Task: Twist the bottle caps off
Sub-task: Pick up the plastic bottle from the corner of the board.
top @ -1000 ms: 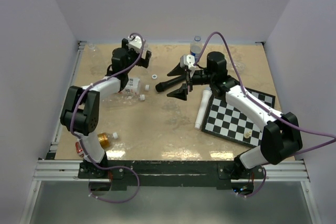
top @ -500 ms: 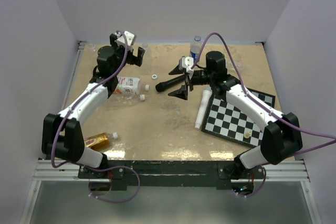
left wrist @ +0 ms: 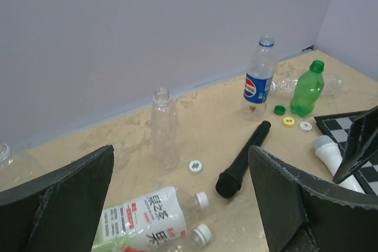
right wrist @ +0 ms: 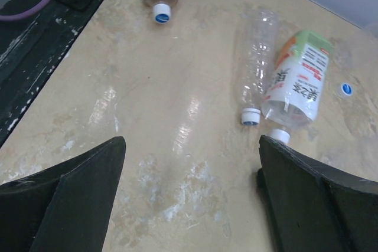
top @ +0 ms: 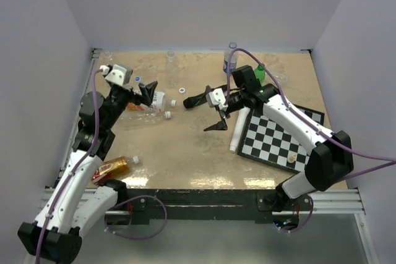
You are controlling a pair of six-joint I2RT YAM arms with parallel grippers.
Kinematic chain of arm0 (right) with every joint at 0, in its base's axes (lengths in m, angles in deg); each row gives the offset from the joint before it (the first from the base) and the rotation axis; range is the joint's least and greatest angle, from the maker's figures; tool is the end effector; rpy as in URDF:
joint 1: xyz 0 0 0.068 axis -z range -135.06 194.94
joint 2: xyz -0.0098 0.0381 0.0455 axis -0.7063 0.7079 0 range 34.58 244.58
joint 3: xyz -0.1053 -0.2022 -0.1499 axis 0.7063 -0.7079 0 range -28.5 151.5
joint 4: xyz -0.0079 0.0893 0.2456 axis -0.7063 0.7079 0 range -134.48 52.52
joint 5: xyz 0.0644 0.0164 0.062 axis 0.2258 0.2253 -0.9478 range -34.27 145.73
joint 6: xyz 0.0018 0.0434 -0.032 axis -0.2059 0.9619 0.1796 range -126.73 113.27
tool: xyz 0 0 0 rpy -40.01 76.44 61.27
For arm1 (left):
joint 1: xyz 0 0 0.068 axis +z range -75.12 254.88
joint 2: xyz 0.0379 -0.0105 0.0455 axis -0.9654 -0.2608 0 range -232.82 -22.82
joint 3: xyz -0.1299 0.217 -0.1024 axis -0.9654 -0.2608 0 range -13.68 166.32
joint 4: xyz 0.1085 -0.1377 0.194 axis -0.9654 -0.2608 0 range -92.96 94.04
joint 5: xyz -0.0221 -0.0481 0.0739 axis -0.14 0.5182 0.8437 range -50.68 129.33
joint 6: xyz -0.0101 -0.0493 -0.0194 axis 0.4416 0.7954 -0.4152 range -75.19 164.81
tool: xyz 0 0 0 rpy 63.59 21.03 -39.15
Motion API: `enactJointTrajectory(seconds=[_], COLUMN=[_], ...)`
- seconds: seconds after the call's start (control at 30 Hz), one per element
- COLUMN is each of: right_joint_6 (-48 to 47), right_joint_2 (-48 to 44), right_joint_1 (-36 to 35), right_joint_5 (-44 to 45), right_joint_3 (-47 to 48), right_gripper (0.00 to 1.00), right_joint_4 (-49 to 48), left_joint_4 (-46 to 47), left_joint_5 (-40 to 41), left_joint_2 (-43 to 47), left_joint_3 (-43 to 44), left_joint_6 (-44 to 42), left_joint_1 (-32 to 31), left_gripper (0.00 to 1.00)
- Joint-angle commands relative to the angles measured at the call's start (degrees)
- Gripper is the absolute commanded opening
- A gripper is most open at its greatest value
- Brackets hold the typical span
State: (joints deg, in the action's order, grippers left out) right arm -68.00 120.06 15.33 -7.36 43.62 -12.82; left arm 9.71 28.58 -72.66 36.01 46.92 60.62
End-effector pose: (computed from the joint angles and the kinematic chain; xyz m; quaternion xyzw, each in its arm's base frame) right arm 0.2582 0.1833 0.3147 -0.7014 0.4099 0.3761 0.4455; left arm 0.1954 -0.0566 0.3852 0.1398 0.6581 -0.1673 0.7206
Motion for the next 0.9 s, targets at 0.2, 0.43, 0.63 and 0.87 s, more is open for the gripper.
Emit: enactJointTrajectory(seconds=[0.2,0.43,0.63,0.87], right_joint_6=[-3.77,-2.62,1.77,8.36], right_joint_2=[1.71,7.95,13.13,18.76], right_joint_1=[-14.24,-23.21,-28.22,-33.06], right_joint_5=[9.81,17.03,21.51,27.14], right_joint_3=[-0.31,5.57,8.65,13.30], right_gripper=[0.98,0.98,0.98,0.98], right_joint_4=[0.60,3.94,0.95,-1.51], left_joint_4=[-7.62,-4.00,-5.50,-5.50], left_joint_5=[5.73,9.69,17.67,19.18], left_joint_2=[15.21,19.43,21.37,22.07], left_joint_3=[-15.58,-19.54,-19.10,-19.10], left_joint_6=[-1.41,-1.05,-0.88,-0.53], left_joint_1=[0.20,0.20,0.20,0.20], left_gripper=[1.00,1.00,1.00,1.00])
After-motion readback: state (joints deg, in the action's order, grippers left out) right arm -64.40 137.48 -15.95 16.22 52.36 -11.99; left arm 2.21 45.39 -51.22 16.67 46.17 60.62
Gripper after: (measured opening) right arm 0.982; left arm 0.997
